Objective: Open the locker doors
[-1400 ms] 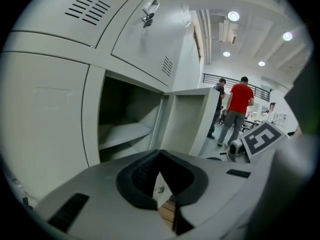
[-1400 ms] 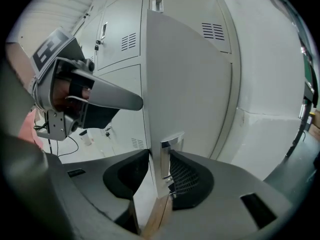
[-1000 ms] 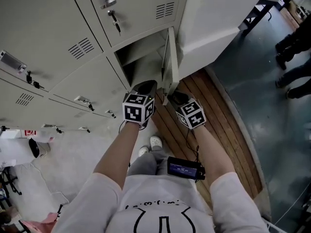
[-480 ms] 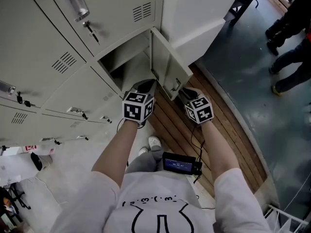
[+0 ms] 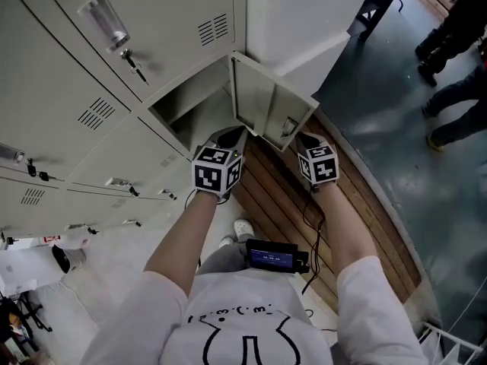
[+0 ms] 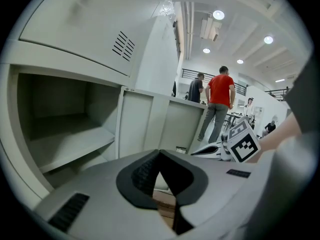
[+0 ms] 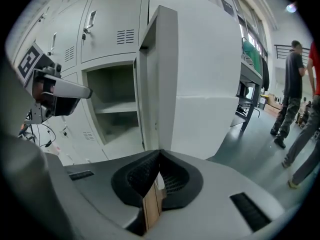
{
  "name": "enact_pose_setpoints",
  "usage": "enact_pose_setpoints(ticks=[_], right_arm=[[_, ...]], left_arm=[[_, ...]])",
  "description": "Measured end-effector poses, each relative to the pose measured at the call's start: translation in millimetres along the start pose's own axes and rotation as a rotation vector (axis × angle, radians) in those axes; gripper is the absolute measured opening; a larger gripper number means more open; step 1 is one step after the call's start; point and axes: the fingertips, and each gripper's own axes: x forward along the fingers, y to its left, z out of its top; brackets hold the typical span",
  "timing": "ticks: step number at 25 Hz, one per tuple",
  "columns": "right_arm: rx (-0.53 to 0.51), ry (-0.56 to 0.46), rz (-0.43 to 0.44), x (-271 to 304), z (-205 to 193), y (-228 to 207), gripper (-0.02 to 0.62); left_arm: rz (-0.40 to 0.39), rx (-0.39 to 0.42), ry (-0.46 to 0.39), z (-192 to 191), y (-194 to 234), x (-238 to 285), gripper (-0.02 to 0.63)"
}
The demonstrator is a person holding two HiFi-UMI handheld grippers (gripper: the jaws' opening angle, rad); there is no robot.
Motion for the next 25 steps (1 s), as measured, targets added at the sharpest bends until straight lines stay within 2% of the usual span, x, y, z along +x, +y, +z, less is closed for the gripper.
enact_pose_setpoints(ticks=[8,13,18,25], right_arm=[[0.027,0.024,-0.055,4.9,2.7,-18.2,0.009],[0.067,0.009,-0.061,-10.5,4.1,-20.6,0.009],[0.059,-0.067,-0.035,-37.0,30.8,-9.0,0.009],[0.001,-0.233,0.003,-80.2,101.7,34.8,0.009]], left_arm=[[0.017,0.025,-0.007,12.4,2.5,-1.8,0.006],[0.036,0.023,-0.041,25.1,6.3,-14.7,0.006],[0.051,0.015,-0.093,39.4,10.6,-39.8,0.006],[0.108,-0.012,-0.159,55.0,29.2,-95.4,0.005]])
